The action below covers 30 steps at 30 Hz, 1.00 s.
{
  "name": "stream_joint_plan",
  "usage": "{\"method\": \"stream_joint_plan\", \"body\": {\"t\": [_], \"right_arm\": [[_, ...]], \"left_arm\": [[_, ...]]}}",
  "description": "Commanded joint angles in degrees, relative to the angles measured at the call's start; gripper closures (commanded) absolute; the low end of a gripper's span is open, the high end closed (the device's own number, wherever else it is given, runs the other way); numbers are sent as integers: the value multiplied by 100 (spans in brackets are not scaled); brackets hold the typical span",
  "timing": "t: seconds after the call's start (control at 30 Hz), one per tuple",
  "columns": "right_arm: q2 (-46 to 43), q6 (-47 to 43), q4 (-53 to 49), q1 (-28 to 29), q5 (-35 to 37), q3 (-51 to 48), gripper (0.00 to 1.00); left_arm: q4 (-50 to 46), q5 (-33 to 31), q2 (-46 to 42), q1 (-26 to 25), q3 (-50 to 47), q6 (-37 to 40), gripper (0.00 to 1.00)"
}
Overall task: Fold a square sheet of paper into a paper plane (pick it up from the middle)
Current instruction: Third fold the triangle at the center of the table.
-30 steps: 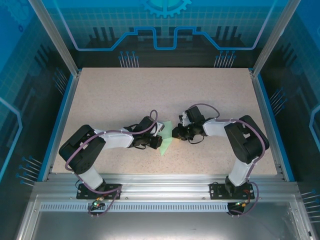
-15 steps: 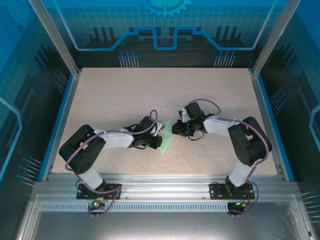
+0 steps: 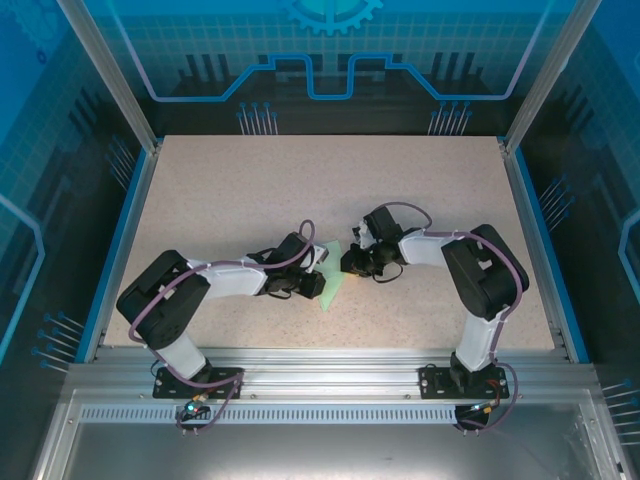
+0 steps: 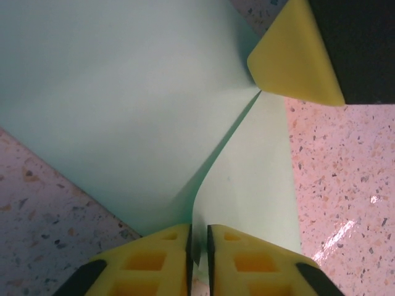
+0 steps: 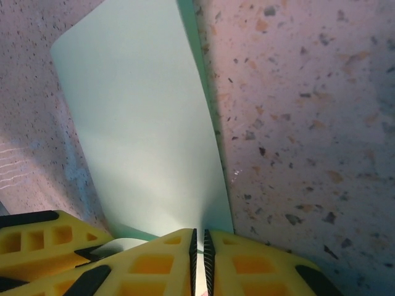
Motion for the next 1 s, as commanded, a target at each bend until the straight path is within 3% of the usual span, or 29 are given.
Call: {"method": "stream_joint_plan", "body": {"t": [0.0, 0.1, 0.2, 0.37, 0.5, 0.7, 0.8, 0.97], "right_arm": [[170, -114, -321, 58, 288, 58, 86], [172, -131, -358, 82, 278, 80, 86], [174, -140, -347, 110, 246, 97, 86], [135, -95, -338, 112, 247, 101, 86], [84, -74, -322, 115, 245, 106, 85], [87, -70, -321, 113, 228, 99, 85], [81, -79, -314, 113, 209, 93, 85], [-104, -136, -242, 114, 87, 75, 84]], "left_arm": [[-352, 15, -387, 46, 21, -153, 73], [-520, -229, -853, 40, -2, -349, 56], [-690, -424, -1257, 45, -13, -653, 53], [-473, 202, -1530, 35, -79, -1152, 66], [-53, 765, -1293, -35, -93, -1415, 70], [136, 553, -405, -44, 186, -1516, 79], [-50, 117, 0, -32, 338, -1570, 86], [-145, -394, 258, -5, 249, -1649, 89]]}}
